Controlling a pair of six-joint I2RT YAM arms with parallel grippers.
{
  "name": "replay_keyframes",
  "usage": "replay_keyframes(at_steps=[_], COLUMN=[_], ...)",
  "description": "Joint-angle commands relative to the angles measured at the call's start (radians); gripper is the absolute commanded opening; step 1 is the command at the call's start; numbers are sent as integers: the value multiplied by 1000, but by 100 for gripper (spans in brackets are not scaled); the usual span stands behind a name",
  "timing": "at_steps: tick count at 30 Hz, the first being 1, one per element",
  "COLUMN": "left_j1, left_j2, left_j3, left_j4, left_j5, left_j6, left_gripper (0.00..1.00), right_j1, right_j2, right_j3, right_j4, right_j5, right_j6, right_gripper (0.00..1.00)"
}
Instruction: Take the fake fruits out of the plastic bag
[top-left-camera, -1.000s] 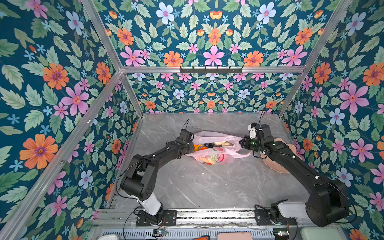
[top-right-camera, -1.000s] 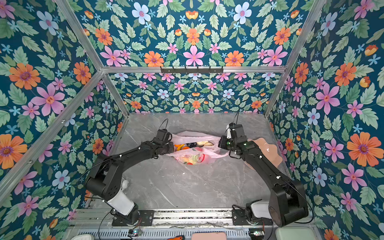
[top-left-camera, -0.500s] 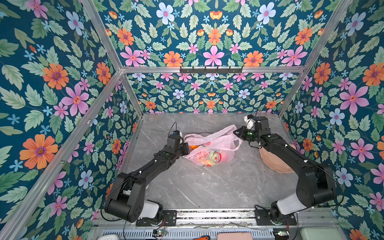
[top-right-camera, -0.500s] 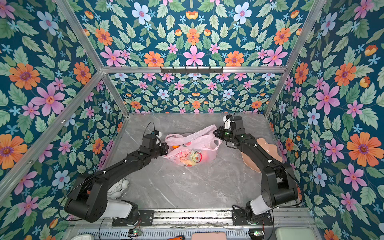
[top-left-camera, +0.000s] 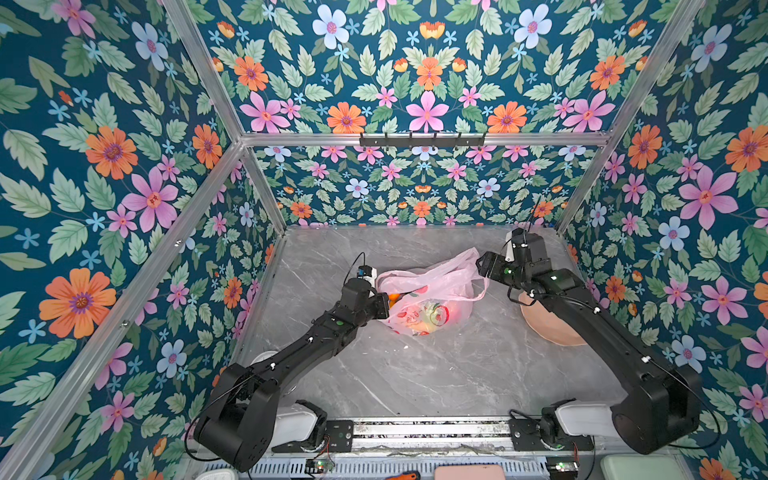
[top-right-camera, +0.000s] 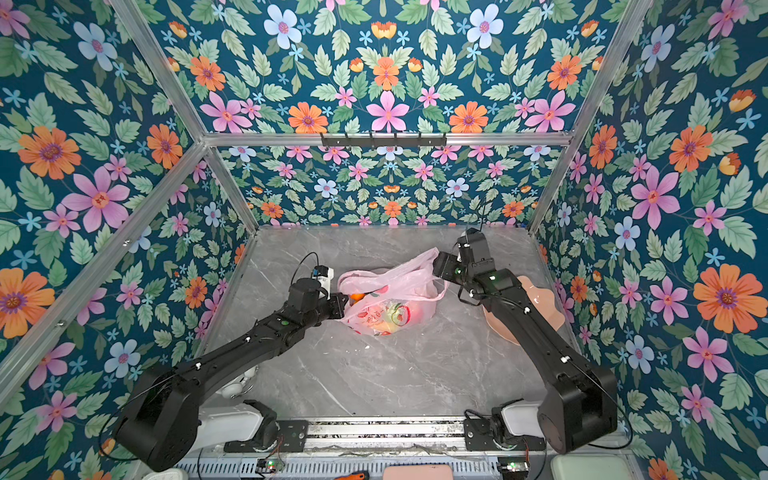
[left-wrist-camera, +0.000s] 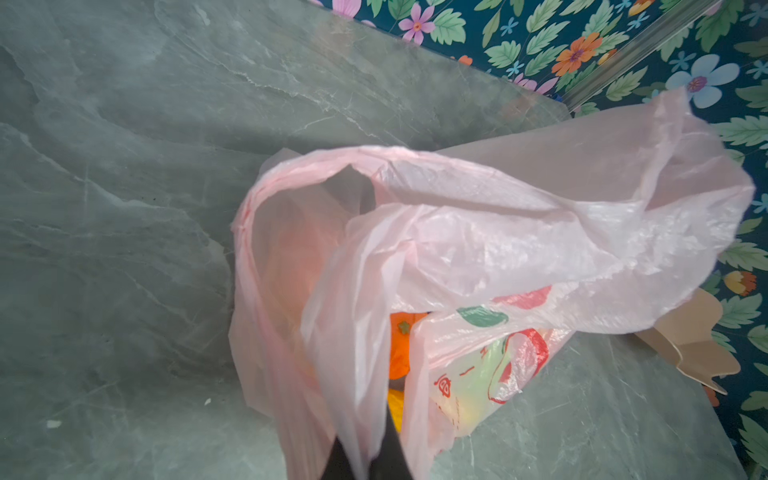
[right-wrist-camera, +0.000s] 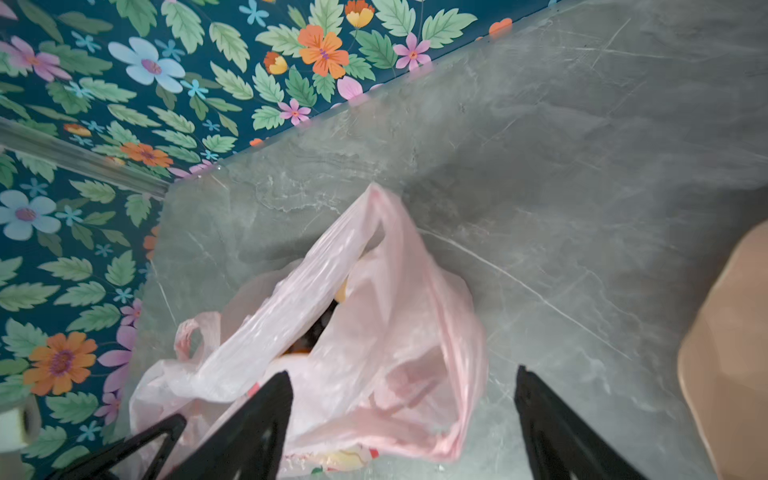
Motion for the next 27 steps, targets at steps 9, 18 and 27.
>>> replay_keyframes(at_steps=[9, 18, 27], left_j1=[-86, -103, -100], left_j2=[-48, -64, -52], left_j3=[-30, -44, -21], left_j4=[118, 118, 70], left_j5=[-82, -93, -167], left_j6=[-50, -51, -106], left_gripper=[0, 0, 0], right_j1=[196, 196, 194], right_j2=[172, 289, 272], right_j3=[92, 157, 86], right_j4=[-64, -70, -34], right_j5=[229, 223, 226], right_j6=[196, 212, 189], right_gripper=[86, 85, 42])
